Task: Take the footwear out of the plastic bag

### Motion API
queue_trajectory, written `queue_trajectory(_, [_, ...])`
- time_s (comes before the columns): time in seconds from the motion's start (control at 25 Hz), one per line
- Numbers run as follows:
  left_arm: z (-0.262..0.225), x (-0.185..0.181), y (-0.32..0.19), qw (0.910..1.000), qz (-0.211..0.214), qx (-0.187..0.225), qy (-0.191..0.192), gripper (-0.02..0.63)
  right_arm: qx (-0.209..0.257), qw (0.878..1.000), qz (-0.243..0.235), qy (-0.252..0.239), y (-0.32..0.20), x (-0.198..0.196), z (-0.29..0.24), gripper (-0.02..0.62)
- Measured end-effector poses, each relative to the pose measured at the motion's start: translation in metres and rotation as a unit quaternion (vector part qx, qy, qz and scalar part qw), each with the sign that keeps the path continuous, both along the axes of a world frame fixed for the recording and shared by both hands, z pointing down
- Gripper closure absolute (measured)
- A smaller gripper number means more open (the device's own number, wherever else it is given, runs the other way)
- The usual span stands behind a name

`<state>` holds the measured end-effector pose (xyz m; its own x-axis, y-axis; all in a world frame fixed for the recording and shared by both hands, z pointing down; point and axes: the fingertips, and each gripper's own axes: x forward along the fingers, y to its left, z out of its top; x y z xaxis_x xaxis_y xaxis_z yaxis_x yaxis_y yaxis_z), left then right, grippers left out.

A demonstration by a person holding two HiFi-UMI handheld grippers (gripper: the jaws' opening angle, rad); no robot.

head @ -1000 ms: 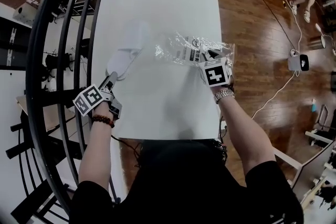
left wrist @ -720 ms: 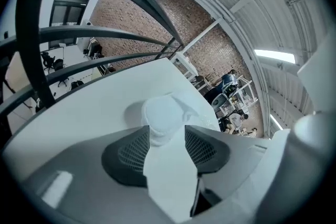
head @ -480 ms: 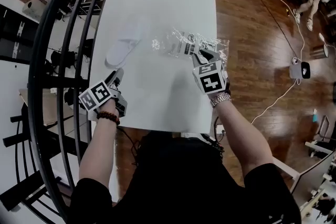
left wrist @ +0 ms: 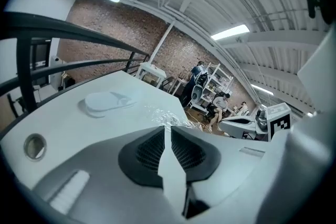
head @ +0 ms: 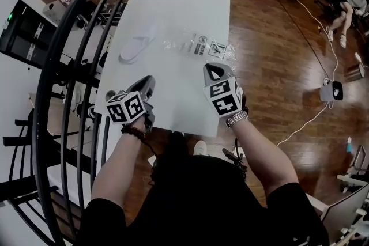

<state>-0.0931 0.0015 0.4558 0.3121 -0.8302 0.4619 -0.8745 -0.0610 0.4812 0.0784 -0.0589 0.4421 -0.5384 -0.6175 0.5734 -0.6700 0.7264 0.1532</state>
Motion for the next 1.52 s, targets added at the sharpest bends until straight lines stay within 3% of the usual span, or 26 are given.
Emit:
queue_trajectory(0.12, [-0.025, 0.023, 0.013, 0.9988, 0.017, 0.031, -0.034, 0.589, 0.017, 0.999, -0.025, -0.010, 0.019, -0.005, -0.015, 0.603])
queue_trajectory(0.4, [-0.067, 0.070, 0.035, 0.9894, 0.065, 0.079, -0.104, 0.589, 0.042, 0.996, -0.070, -0.041, 0.064, -0.020, -0.045, 0.603])
queue_trajectory(0.64, [-0.086, 0.088, 0.050, 0.9803, 0.092, 0.101, -0.143, 0.591, 0.060, 0.993, -0.085, -0.054, 0.088, -0.033, -0.063, 0.603])
queue_trajectory(1.52, [-0.116, 0.065, 0.123, 0.9646, 0.137, 0.150, -0.169, 0.591, 0.099, 0.991, -0.064, -0.068, 0.172, -0.079, -0.103, 0.603])
